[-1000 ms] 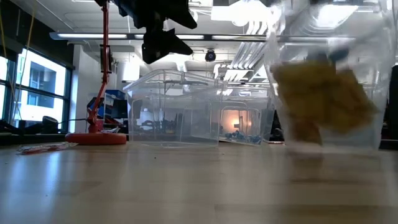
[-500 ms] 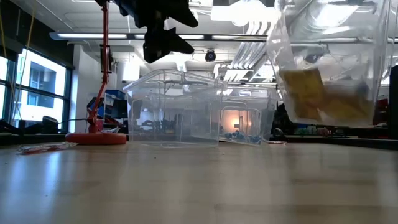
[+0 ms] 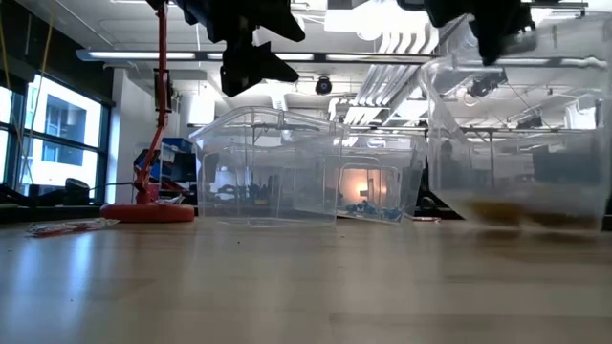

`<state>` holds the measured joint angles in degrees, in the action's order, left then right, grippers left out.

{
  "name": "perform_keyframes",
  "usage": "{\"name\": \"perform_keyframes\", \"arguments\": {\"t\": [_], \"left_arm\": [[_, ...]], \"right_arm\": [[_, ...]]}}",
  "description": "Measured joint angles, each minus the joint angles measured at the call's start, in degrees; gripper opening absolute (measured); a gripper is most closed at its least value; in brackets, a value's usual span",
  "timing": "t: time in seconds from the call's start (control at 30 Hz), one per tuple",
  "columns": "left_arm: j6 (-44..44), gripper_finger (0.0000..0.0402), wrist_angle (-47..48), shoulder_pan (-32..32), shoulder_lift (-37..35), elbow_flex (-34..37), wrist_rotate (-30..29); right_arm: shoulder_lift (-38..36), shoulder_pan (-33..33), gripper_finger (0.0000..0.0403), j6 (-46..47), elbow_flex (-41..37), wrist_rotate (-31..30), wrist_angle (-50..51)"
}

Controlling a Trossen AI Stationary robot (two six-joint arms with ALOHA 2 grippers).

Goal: Sort candy
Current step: Put the blue candy into the center transparent bin

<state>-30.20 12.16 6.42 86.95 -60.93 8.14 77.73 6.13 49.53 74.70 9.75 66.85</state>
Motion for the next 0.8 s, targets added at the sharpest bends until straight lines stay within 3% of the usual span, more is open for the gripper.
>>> {"name": "perform_keyframes", "arguments": {"t": [0.2, 0.47, 0.57, 0.67, 0.8], "left_arm": [[0.0, 0.0207, 0.0, 0.0, 0.0, 0.0, 0.0], [0.9, 0.0207, 0.0, 0.0, 0.0, 0.0, 0.0], [1.0, 0.0207, 0.0, 0.0, 0.0, 0.0, 0.0], [1.1, 0.0207, 0.0, 0.0, 0.0, 0.0, 0.0], [1.5, 0.0207, 0.0, 0.0, 0.0, 0.0, 0.0]], "right_arm": [[0.0, -0.1, 0.0037, 1.5, -5.0, 0.1, -4.4], [0.0, 0.0, 0.0175, 1.3, -3.9, -2.7, -8.2], [0.0, -0.5, 0.0207, -0.6, -1.7, -0.9, -9.3], [0.0, -0.6, 0.0216, -3.2, 3.1, 0.7, -4.6], [-0.1, -0.6, 0.0218, -2.9, 8.0, -4.6, 13.4]]}}
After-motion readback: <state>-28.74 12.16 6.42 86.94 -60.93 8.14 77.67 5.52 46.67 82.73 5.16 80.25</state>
